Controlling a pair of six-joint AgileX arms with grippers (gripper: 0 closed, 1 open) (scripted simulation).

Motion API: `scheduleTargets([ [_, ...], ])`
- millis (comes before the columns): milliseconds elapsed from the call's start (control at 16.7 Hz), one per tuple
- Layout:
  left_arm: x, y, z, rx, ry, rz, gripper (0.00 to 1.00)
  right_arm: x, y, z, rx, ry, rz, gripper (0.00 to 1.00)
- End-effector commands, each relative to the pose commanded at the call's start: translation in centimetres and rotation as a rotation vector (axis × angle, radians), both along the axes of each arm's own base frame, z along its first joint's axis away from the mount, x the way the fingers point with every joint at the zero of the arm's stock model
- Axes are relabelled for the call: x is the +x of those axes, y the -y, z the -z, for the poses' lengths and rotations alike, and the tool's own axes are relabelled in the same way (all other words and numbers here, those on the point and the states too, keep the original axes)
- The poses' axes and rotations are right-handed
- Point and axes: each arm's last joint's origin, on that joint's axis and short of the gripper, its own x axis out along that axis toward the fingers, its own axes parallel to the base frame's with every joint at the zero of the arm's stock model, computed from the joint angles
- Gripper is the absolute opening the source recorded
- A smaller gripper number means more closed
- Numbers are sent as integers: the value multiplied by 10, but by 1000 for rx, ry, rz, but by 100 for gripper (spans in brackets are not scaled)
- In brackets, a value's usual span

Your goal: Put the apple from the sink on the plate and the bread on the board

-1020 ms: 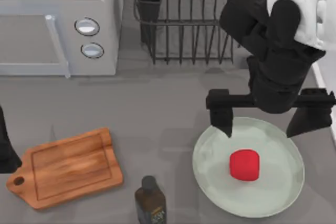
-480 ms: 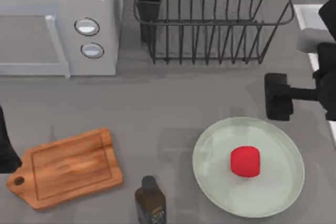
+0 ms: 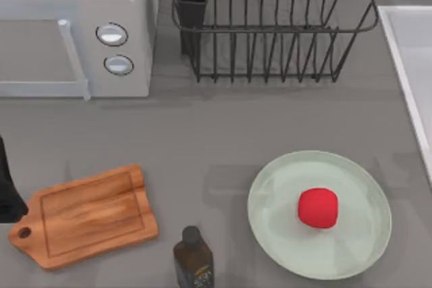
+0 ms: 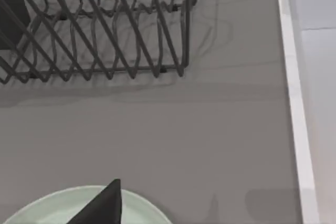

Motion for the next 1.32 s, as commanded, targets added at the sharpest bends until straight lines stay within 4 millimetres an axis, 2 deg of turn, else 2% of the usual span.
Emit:
scheduleTargets([
  [120,0,0,0,0,0,0,100,-13,10,22,-35,162,42,100],
  [300,0,0,0,0,0,0,100,-19,20,53,-102,335,104,100],
  [480,0,0,0,0,0,0,100,-21,26,69,-150,431,146,100],
  [960,0,-3,-5,32,-30,-25,100,-21,26,71,-157,443,152,100],
  [1140,3,-12,-22,148,-154,-93,100,-21,26,71,-157,443,152,100],
  [1320,15,-27,-44,327,-383,-138,100,-21,26,71,-157,443,152,100],
])
